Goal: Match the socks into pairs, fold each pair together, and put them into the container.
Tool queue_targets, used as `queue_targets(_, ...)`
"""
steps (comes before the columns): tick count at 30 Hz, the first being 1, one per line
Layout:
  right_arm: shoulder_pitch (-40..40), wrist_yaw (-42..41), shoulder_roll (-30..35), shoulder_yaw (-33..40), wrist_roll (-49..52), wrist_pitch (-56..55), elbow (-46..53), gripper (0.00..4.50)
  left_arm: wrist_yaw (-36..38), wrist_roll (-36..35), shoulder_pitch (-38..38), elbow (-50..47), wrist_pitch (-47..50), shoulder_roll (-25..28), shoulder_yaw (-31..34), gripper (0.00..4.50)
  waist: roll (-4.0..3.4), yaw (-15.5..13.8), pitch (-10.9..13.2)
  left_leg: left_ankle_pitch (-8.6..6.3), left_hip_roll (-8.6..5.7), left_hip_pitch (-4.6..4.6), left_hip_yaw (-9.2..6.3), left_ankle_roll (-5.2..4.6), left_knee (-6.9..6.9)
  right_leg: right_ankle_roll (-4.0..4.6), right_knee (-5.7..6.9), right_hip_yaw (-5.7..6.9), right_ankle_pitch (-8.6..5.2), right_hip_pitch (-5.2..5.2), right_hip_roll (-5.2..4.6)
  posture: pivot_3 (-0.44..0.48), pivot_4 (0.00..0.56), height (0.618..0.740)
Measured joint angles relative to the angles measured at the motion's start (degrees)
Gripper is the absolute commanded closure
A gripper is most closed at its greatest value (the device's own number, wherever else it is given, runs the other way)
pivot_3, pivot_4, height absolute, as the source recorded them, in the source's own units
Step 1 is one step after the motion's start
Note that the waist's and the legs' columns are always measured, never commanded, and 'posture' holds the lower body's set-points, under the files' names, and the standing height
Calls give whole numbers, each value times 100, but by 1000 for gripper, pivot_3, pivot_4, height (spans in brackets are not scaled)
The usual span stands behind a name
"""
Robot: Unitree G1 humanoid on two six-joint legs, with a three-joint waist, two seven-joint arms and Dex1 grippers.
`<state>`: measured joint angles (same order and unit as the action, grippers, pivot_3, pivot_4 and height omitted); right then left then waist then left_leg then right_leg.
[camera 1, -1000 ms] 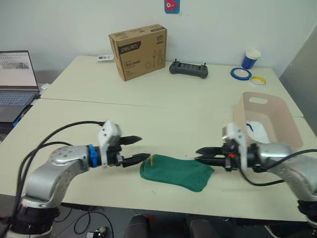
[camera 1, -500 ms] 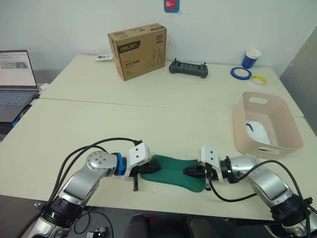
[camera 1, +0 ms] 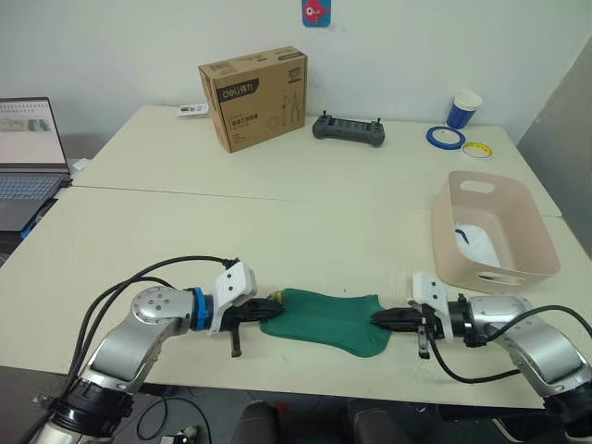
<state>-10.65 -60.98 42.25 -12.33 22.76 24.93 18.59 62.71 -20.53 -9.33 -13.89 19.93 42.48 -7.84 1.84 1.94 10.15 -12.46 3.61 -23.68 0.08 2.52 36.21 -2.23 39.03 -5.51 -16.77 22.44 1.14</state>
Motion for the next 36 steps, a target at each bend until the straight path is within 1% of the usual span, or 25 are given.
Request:
queue_targets(2, -74, 25, -166, -86, 45, 95, 107, 4500, 48, -2, 29, -92, -1, -1, -9, 4471, 0, -6, 0, 0, -1, -1, 1, 0, 0, 0, -3, -1, 0, -1, -1, 0, 150, 740)
queue_targets(5, -138, 63, -420, -626, -338, -1, 43, 4500, 45, 152, 24, -144, -32, -26, -241, 4471, 0, -6, 0, 0, -2, -1, 1, 0, 0, 1, -4, -1, -1, -1, -1, 0, 150, 740)
queue_targets(7, -132, 21, -412, -966, -664, -147, -167, 4500, 27, 328, 32, -130, -33, -39, -443, 4471, 0, -7, 0, 0, -4, -2, 4, 0, 0, 2, -5, -2, -1, 1, -2, 0, 150, 740)
queue_targets(9, -126, -48, -264, -1042, -834, -295, -265, 4500, -9, 512, 57, -94, -36, -28, -556, 4471, 0, -11, 0, 0, -5, -2, 6, 0, 3, 1, -4, -3, -1, 1, -6, 0, 150, 740)
queue_targets(12, -62, -169, 59, -930, -873, -476, -254, 4500, -59, 676, 88, 38, -79, 76, -556, 4471, 1, -13, -1, 0, -4, 0, 1, 0, 5, 2, -3, 1, -1, -3, -5, 0, 150, 740)
queue_targets(15, 111, -269, 282, -782, -852, -608, -200, 4500, -74, 662, 138, 47, -123, 114, -499, 4471, 1, -13, -2, 0, -4, 14, 4, 0, 5, 3, -3, -1, -2, -14, -6, 0, 150, 740)
queue_targets(19, 353, -314, 607, -249, -555, -361, -79, 4500, -88, 238, 256, 43, 141, 80, -58, 4471, 1, -11, -1, 0, -3, 13, 5, 0, 5, 2, -2, -1, -1, -14, -9, 0, 150, 740)
queue_targets(23, 363, -107, 358, 299, 121, 220, 228, 4500, -296, -364, 251, -209, 525, -170, 408, 4471, 1, -11, -1, 0, -2, 14, 1, 0, 6, -2, 2, 0, 1, -15, -6, 0, 150, 740)
queue_targets(25, 367, 208, 97, 708, 514, 535, 330, 4121, -522, -516, 278, -213, 709, -216, 683, 4500, 1, -1, -1, 0, 0, 14, -1, 0, 5, -2, 2, 0, 1, -15, -2, 0, 150, 740)
queue_targets(27, 408, 560, 13, 1106, 553, 618, 264, 3552, -804, -619, 387, -132, 799, -256, 1089, 4098, 1, 0, -1, 0, -1, 14, 0, 0, 4, -2, 0, -1, 1, -14, -3, 0, 150, 740)
queue_targets(28, 490, 676, 40, 1263, 524, 625, 192, 3176, -932, -669, 484, -106, 885, -279, 1284, 3870, 1, -6, -1, 0, -3, 13, 2, 0, 4, -1, -2, -1, 0, -15, -6, 0, 150, 740)
queue_targets(30, 633, 753, 80, 1322, 449, 637, 78, 2490, -1034, -747, 634, -102, 1009, -294, 1417, 3293, 1, -6, -1, 0, -4, 12, 4, 0, 4, 0, -4, -1, -1, -14, -8, 0, 150, 740)
queue_targets(34, 826, 927, 41, 1315, 437, 916, 90, 989, -1099, -738, 904, -122, 1105, -340, 1344, 1944, 1, -7, -1, 0, -4, 12, 4, 0, 3, 0, -3, -2, -1, -13, -9, 0, 150, 740)
queue_targets(36, 902, 1008, -7, 1298, 554, 1195, 116, 950, -1181, -792, 908, -134, 1237, -479, 1271, 1291, 2, -12, -1, 0, -4, 12, 2, 0, 3, -1, -2, -1, 0, -14, -9, 0, 150, 740)
